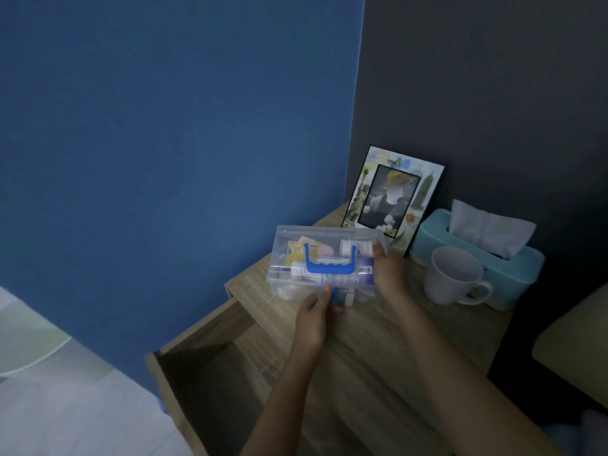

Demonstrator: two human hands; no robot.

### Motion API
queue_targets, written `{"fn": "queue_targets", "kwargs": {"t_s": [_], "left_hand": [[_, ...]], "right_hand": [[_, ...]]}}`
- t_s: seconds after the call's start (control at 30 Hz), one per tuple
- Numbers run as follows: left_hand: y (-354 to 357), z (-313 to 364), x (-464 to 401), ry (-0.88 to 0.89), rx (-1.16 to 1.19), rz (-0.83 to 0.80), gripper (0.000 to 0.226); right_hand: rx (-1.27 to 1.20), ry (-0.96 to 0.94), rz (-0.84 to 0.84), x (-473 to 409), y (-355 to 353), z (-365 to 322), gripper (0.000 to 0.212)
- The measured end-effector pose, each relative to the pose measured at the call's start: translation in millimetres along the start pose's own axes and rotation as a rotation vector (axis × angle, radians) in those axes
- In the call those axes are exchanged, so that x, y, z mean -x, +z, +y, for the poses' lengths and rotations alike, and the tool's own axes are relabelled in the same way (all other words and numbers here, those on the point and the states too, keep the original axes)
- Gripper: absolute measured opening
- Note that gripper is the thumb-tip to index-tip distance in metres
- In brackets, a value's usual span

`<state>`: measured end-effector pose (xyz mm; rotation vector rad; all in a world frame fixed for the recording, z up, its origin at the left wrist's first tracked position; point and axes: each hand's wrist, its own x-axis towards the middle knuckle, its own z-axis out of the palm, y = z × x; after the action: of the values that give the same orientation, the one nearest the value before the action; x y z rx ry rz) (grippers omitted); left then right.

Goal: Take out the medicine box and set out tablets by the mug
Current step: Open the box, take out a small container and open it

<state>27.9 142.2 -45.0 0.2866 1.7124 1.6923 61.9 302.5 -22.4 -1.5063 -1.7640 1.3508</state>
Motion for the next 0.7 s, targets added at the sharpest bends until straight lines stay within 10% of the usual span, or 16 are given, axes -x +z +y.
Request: {"fn": "queue_targets", "kwargs": {"t_s": [0.27, 0.37, 0.7], "left_hand": [[-35, -17, 19, 0.163, -0.028, 0.326, 0.009], [-49, -7, 16, 0.259, -0.048, 0.484, 0.033], [-53, 22, 10, 0.313, -0.013, 0.241, 0.066]], "right_hand": [[-0.066, -0.118, 0.019, 8, -4, 3, 0.051], [-0.284, -0.218, 0.045, 31, -10, 21, 0.051], [-0.381, -0.379, -0.069, 59, -22, 36, 0.068]]}}
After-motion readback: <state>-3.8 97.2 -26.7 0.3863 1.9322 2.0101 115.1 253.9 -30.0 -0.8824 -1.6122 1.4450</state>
